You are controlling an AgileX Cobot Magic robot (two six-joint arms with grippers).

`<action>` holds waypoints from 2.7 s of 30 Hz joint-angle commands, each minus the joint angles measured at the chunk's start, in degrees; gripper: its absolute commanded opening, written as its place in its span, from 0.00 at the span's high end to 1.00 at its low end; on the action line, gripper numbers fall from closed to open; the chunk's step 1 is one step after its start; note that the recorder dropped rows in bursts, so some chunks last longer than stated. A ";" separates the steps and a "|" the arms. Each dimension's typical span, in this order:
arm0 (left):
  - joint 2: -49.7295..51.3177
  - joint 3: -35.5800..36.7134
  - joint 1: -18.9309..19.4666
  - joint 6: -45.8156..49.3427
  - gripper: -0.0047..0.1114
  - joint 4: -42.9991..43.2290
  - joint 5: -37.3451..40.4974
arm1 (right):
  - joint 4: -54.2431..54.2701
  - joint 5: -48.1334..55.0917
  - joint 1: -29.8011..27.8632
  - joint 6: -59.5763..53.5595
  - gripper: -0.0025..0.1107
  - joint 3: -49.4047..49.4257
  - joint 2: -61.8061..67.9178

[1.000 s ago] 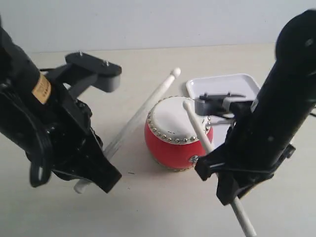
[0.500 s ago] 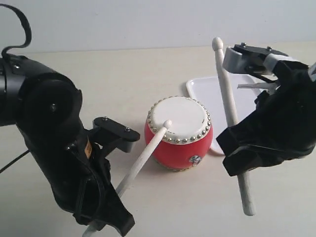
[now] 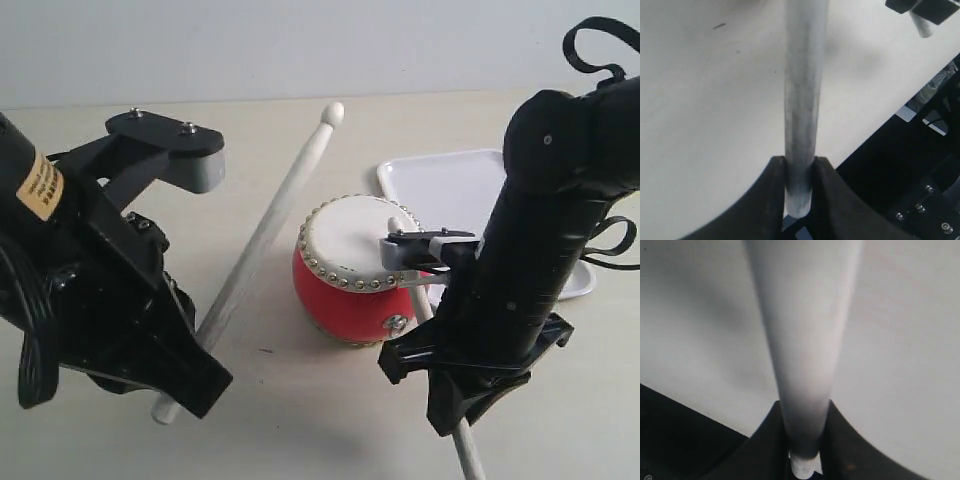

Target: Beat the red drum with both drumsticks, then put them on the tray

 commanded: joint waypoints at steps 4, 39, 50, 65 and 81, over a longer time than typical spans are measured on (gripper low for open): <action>14.93 -0.36 -0.32 3.49 0.96 -0.76 -4.60 | -0.09 3.74 0.10 3.21 0.98 0.08 -23.30; 18.68 -0.36 -0.32 1.40 0.96 -0.90 -6.98 | -0.46 5.29 0.10 3.19 0.98 0.08 -27.98; 28.09 -0.87 -0.22 5.87 0.96 -4.40 -3.90 | -3.52 1.88 0.10 5.32 0.98 0.21 -32.25; 6.76 -3.94 -0.22 3.29 0.96 -4.40 3.56 | 12.83 -5.72 0.10 -13.32 0.98 9.03 0.72; 3.15 -3.94 -0.22 2.61 0.96 -4.68 0.44 | -12.41 5.03 -0.01 9.88 0.98 4.77 -35.43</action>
